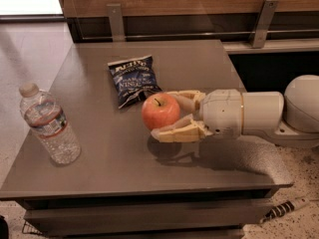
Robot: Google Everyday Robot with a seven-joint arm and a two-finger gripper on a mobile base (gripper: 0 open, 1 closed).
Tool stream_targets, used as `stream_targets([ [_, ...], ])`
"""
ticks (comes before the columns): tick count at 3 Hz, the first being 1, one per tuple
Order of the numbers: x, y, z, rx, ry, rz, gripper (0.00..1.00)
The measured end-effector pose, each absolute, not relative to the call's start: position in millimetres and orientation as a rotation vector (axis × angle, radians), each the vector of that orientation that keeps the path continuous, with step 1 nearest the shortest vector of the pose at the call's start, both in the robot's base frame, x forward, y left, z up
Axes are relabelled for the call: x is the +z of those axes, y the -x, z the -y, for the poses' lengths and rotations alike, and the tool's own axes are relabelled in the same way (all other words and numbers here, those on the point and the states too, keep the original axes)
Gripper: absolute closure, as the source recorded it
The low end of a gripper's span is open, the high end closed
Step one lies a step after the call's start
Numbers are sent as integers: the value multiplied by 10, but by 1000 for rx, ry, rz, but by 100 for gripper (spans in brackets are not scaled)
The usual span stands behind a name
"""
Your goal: Move apple near water bottle
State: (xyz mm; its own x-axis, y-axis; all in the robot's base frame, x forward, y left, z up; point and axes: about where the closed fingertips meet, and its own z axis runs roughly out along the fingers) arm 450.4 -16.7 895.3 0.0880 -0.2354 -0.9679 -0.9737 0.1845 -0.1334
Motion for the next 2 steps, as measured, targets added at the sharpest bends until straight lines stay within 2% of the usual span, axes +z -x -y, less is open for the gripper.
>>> stream_targets([
  [2, 8336, -4231, -483, 945, 1286, -1359, 100],
])
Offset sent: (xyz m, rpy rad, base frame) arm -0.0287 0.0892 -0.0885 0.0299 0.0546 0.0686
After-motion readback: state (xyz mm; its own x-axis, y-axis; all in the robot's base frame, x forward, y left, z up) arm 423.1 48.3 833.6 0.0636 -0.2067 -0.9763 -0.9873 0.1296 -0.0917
